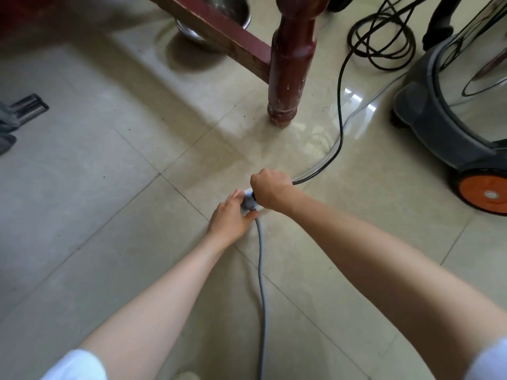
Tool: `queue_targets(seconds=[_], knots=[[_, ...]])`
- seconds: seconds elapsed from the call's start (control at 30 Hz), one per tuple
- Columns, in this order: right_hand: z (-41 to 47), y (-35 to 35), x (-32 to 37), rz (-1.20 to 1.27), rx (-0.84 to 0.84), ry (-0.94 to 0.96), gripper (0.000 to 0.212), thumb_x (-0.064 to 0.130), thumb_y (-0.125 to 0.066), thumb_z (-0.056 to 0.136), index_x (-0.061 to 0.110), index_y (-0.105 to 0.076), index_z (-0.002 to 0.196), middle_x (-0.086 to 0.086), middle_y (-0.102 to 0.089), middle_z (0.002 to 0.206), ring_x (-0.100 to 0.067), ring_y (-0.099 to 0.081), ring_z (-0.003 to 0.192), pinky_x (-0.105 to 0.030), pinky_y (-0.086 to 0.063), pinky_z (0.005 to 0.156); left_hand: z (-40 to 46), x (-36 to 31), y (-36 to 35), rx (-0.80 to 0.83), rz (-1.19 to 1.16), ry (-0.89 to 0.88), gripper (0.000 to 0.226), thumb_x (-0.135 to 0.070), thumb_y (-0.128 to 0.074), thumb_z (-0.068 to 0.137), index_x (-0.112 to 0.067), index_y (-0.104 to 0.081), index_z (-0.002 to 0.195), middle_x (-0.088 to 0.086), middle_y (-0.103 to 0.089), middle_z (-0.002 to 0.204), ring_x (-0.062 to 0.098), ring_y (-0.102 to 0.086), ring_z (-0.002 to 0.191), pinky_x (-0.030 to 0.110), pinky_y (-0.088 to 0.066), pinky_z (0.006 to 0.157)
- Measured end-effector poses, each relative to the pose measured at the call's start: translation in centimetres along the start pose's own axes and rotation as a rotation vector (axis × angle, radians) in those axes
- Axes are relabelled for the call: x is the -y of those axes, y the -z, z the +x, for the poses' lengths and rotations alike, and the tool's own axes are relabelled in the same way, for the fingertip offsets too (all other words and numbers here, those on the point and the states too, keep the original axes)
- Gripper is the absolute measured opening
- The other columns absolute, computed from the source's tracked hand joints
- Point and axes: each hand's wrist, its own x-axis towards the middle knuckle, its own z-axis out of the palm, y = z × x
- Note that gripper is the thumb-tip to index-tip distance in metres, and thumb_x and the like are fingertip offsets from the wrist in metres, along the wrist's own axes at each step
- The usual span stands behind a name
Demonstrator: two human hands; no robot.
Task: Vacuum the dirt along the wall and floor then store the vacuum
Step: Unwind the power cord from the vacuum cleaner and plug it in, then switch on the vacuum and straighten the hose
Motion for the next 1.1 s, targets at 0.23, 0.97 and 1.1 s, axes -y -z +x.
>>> queue_targets(seconds=[0.23,0.97,1.1], knots=[[-2.0,-1.8,-1.1,-0.088,-0.188,0.069,0.023,0.010,-0.044,0.096,0.010,-0.056,0.116,-0.008,-0.059,0.119,-0.027,-0.059,0.109,-0.033,-0.027,0.080,0.1,0.3,-0.2,0.042,0.058,-0.009,0.035,-0.030,-0.057,0.090,-0.013,-0.050,0.120,0.005,-0.054,0.121,0.029,-0.053,0.108,0.033,-0.040,0.081],[-24.6,15.4,-6.3,0.198,-0.129,-0.127,0.052,0.045,-0.042,0.100,0.018,-0.038,0.143,-0.008,-0.052,0.138,-0.030,-0.046,0.128,-0.038,-0.035,0.100,-14.0,-20.3,15.5,0.175,0.174,-0.139,0.058,-0.027,-0.045,0.097,-0.007,-0.024,0.147,0.011,-0.026,0.154,0.022,-0.022,0.143,0.030,-0.018,0.114],[-36.3,23.0,-9.0,0.247,-0.224,-0.201,0.064,0.057,-0.041,0.096,0.023,-0.030,0.149,-0.002,-0.044,0.148,-0.025,-0.039,0.137,-0.045,-0.023,0.114,-20.4,-29.5,22.7,0.128,0.189,-0.247,0.061,-0.031,-0.044,0.098,-0.011,-0.019,0.149,0.009,-0.022,0.155,0.019,-0.019,0.143,0.030,-0.015,0.116]])
